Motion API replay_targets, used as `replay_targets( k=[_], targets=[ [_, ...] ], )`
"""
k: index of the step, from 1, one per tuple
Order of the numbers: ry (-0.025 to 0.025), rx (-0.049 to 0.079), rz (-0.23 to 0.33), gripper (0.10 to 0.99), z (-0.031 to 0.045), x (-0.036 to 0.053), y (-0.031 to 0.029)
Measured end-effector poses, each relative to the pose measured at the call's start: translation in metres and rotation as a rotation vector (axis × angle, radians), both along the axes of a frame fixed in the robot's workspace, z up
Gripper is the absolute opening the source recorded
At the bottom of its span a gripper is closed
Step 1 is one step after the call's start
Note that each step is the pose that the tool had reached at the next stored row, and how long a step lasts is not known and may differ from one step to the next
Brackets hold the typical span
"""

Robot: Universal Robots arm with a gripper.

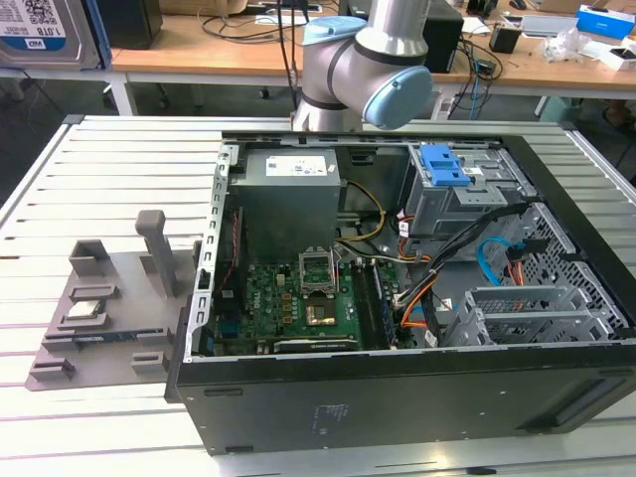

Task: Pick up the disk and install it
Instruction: 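Pick up the disk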

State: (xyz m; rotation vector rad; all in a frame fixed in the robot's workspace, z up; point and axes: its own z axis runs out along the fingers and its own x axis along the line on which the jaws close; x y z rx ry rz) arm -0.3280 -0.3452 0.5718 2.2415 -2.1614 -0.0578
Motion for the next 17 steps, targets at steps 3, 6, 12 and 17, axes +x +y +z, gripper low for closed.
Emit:
replay_targets(
  k=[3, 6, 12, 17],
  targets=[
    [0.0, 0.0, 0.0, 0.365, 0.0041, 0.0, 0.0004],
    [0.0001, 0.0, 0.0, 0.365, 0.0076, 0.0001, 0.0007],
    [0.0, 0.0, 0.0, 0.365, 0.0096, 0.0001, 0.0008],
    [0.0, 0.0, 0.0, 0.365, 0.0097, 0.0158, 0.0008]
  ],
)
